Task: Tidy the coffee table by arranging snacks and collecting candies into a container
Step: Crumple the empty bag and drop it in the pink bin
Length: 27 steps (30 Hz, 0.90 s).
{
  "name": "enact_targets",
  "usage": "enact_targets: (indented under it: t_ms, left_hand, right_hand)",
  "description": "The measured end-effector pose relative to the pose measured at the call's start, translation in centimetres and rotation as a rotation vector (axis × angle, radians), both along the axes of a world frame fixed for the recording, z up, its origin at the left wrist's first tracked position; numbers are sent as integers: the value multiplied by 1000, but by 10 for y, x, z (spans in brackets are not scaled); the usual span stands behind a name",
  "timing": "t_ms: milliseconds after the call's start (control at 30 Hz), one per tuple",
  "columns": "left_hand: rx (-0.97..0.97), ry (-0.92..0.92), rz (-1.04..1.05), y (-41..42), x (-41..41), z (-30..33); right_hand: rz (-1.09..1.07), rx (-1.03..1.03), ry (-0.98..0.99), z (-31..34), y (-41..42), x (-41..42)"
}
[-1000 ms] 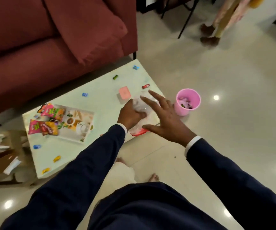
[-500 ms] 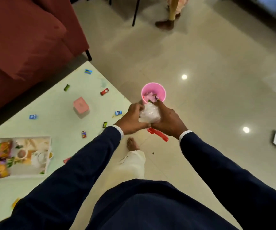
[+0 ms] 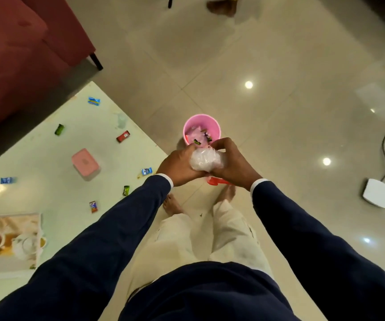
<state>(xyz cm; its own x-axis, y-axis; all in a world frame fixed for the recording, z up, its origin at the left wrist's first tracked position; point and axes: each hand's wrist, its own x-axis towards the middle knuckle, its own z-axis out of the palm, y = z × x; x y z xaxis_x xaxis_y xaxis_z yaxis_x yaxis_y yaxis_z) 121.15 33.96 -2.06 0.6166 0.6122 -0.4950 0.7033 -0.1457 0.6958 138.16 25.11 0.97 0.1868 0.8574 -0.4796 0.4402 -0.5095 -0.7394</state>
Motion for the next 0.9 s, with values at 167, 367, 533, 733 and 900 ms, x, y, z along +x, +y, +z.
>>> enact_targets:
  t_ms: [167,367,533,733,900]
  left_hand:
    - [157,207,299,28,18,-32]
    - [100,139,527,31,81,-85]
    - [-393,-193,771,40,127,-161]
    - [-270,182,444,81,167,-267]
    - [-84,322,244,104,165,-316]
  right_hand:
    - [-55,-6,-209,-29,27,38]
    - [-146,-271,324,-105,70,56]
    - [-119,-207,345,-191,107,107]
    - [200,-183,-177,-318,157,159]
    - [483,-159,-664,-398,188,177]
